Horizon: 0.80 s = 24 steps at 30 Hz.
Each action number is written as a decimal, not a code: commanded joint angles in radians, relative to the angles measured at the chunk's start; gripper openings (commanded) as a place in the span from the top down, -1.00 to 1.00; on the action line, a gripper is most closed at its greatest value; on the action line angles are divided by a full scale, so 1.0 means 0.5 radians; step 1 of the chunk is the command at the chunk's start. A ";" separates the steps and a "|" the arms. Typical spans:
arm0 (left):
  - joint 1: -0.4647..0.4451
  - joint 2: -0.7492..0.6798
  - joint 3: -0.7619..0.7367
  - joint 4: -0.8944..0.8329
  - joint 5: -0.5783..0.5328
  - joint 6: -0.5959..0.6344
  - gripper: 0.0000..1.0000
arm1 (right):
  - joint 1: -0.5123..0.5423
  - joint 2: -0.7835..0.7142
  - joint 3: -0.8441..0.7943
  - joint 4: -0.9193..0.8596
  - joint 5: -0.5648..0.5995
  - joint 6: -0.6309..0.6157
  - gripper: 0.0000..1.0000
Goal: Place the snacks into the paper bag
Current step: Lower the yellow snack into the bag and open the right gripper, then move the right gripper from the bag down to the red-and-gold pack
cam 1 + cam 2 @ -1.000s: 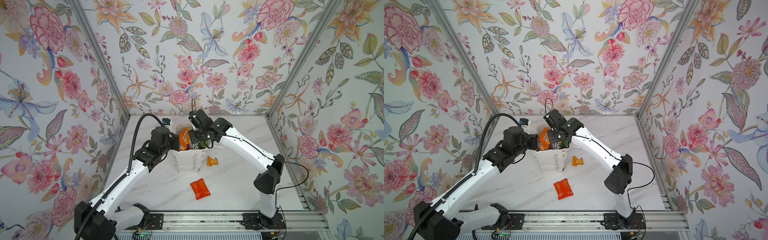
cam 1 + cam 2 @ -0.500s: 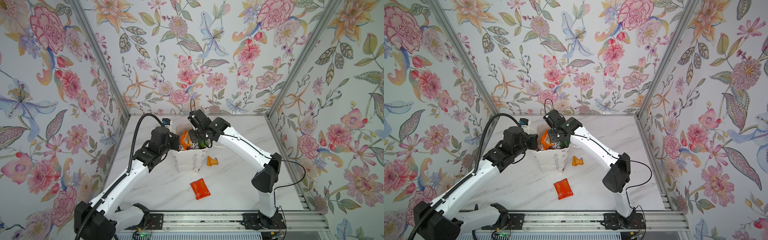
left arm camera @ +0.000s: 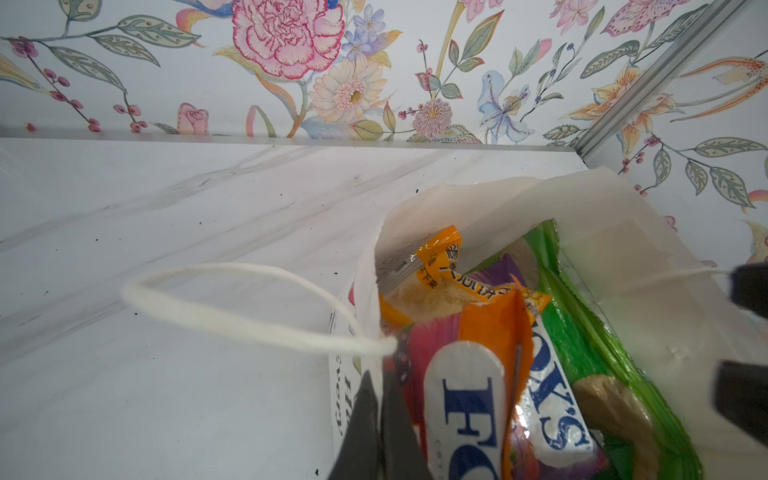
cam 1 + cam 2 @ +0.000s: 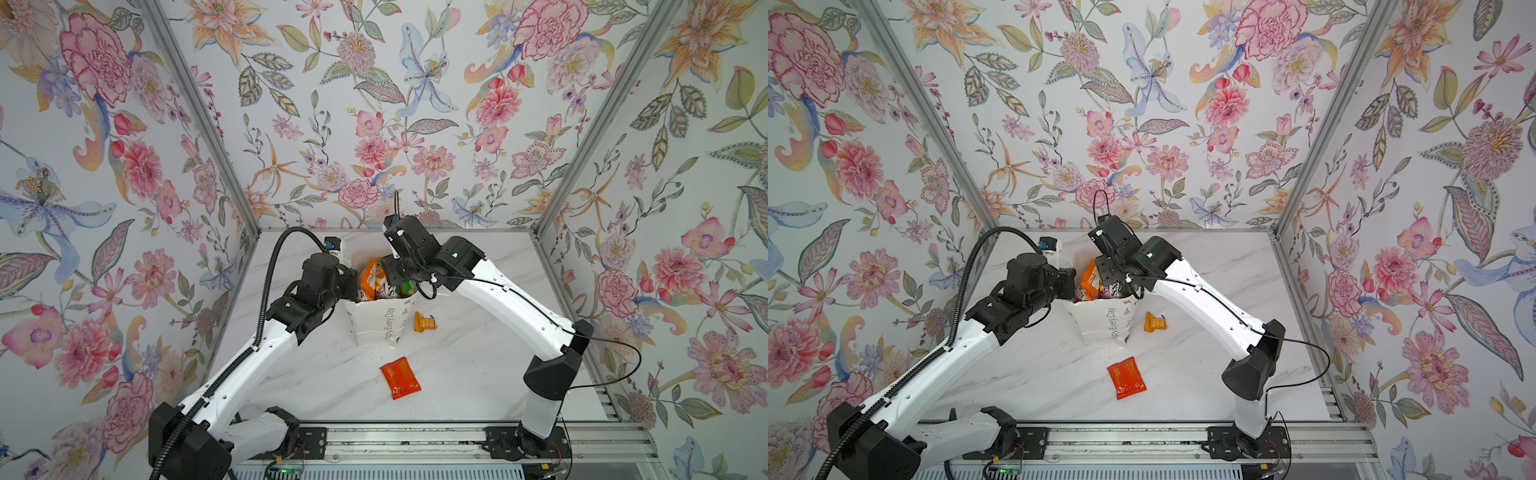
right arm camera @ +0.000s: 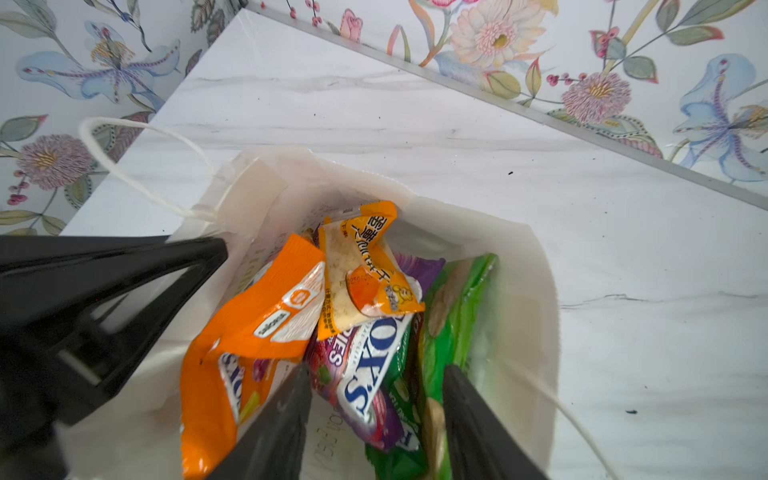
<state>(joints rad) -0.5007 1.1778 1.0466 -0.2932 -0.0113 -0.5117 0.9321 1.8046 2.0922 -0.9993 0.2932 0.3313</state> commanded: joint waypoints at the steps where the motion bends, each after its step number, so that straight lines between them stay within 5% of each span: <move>1: -0.002 -0.079 0.050 0.108 -0.069 0.018 1.00 | 0.013 -0.197 -0.110 -0.029 0.121 -0.012 -0.11; 13: -0.002 -0.073 0.047 0.117 -0.109 0.025 1.00 | -0.001 -1.046 -1.128 0.202 0.359 0.187 -0.27; 24: -0.001 -0.055 0.048 0.131 -0.107 0.011 1.00 | 0.036 -1.727 -2.347 0.724 0.067 0.669 -0.29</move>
<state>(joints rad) -0.5007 1.1778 1.0466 -0.2951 -0.0311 -0.5117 0.9348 0.9691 1.0199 -0.7380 0.3866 0.5560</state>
